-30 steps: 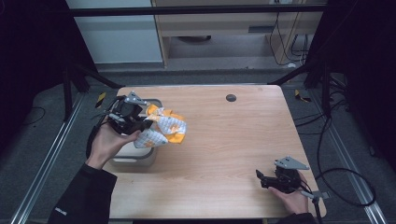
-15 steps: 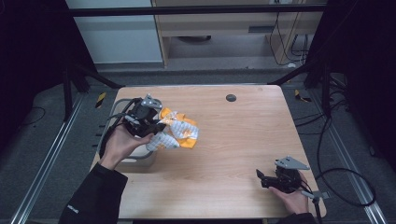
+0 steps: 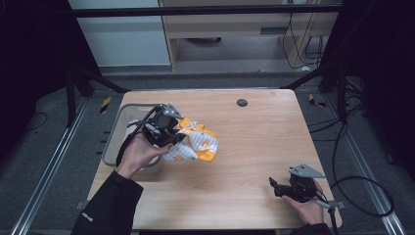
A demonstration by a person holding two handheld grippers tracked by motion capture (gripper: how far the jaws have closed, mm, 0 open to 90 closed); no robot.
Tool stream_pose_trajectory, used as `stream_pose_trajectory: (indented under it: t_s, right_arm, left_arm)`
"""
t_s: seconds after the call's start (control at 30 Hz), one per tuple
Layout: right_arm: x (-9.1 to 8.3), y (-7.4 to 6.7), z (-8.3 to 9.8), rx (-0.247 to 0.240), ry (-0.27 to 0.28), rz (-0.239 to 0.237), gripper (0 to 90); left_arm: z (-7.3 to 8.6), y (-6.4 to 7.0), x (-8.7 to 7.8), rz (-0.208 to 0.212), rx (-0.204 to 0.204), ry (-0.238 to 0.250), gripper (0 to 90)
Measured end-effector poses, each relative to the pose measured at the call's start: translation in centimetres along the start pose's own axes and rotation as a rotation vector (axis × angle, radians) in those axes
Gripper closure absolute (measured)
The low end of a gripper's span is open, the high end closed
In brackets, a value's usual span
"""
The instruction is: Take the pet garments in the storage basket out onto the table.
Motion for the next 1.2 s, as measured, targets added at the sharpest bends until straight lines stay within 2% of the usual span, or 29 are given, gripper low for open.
stream_pose_trajectory:
  t_s: [0.3,0.47,0.83,1.2]
  right_arm:
    - [0.0,0.1,0.0,0.001,0.004,0.002,13.5]
    - [-0.1,0.2,-0.1,0.005,0.012,0.007,13.3]
    - [-0.3,0.3,-0.1,0.019,0.016,0.012,13.0]
    - [-0.2,0.6,-0.2,0.016,0.027,0.032,13.0]
  left_arm:
    - [-0.9,1.1,1.7,0.035,0.033,-0.001,81.5]
    - [-1.2,1.9,3.2,0.063,0.053,-0.007,81.5]
    - [-2.0,3.7,5.2,0.104,0.087,0.000,81.6]
    - [-2.4,5.6,7.0,0.146,0.126,-0.013,81.5]
Point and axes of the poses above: each handheld gripper's, and its own axes: x roughly forward along the jaws, z roughly out of its underside, y roughly to its right, the point moved 4 cm from there along x, roughly forward along the jaws, and after that the axes turned 13 degrees about x, right-handed, at the moved point
